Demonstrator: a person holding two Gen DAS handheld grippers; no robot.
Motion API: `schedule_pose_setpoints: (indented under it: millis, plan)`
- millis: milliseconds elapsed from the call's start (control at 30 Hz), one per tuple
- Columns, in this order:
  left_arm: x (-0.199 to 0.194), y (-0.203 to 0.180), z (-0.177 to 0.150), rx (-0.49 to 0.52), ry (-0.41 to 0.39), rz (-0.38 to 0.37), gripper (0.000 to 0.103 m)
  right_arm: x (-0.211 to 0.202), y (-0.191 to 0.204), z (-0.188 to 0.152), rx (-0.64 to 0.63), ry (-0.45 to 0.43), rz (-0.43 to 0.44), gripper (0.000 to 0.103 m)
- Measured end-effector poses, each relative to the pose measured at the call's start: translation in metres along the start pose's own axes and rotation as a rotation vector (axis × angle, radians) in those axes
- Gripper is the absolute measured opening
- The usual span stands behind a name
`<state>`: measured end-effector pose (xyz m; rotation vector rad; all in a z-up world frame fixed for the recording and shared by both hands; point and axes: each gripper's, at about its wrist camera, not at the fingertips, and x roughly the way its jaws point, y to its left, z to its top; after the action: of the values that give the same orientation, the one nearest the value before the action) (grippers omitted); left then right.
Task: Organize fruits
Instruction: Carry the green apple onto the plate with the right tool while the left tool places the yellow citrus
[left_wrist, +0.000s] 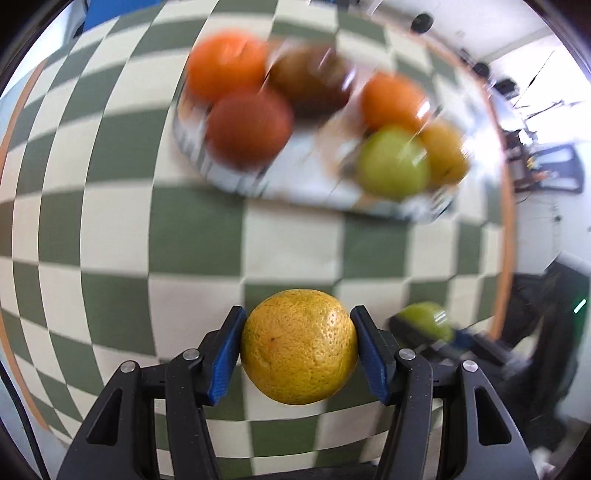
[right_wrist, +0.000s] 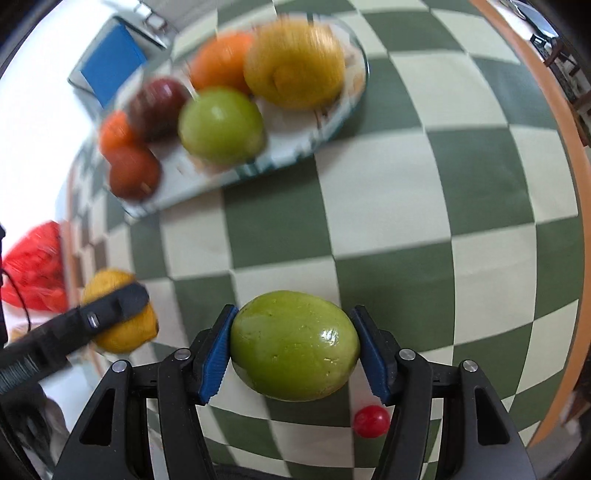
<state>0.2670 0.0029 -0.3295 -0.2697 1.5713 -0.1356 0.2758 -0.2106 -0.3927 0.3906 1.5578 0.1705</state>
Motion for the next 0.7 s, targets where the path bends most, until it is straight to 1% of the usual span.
schedule_pose_setpoints:
  millis: [67,133,233,300,333,400,467,500,567,633,700]
  plan:
    - [-0.014,-0.009,0.021,-0.011,-0.024,-0.035,0.056,-0.015,0.002,0.011,0.004,-0.029,0.029,0.064]
    - [-0.018,-0.018,0.056,-0.025,-0.033,-0.047,0.056,-0.033,0.005,0.03,0.006,-0.061,0.057,0.065]
    - [-0.011,-0.028,0.088,-0.038,-0.028,-0.024,0.056,-0.061,0.007,0.066,-0.004,-0.113,0.055,0.065]
    - [-0.003,-0.032,0.102,-0.046,-0.015,-0.008,0.056,-0.072,0.009,0.089,-0.006,-0.142,0.046,0.065]
    - [-0.003,-0.028,0.106,-0.045,-0.011,0.0,0.056,-0.078,0.009,0.103,-0.006,-0.161,0.038,0.065]
    - [0.001,-0.024,0.124,-0.043,-0.003,0.026,0.056,-0.085,0.008,0.127,-0.011,-0.187,0.014,0.065]
    - [0.005,-0.021,0.13,-0.042,0.005,0.044,0.056,-0.084,0.01,0.154,-0.012,-0.199,-0.014,0.065]
    - [0.009,-0.023,0.131,-0.046,0.009,0.052,0.056,-0.082,0.01,0.162,-0.016,-0.198,-0.024,0.065]
    - [0.014,-0.022,0.135,-0.059,0.025,0.043,0.056,-0.073,0.007,0.185,-0.025,-0.188,-0.062,0.065]
    - [0.018,-0.02,0.136,-0.069,0.039,0.041,0.057,-0.061,0.01,0.201,-0.04,-0.169,-0.088,0.065]
    - [0.017,-0.017,0.133,-0.067,0.039,0.047,0.059,-0.051,0.011,0.211,-0.056,-0.148,-0.107,0.065]
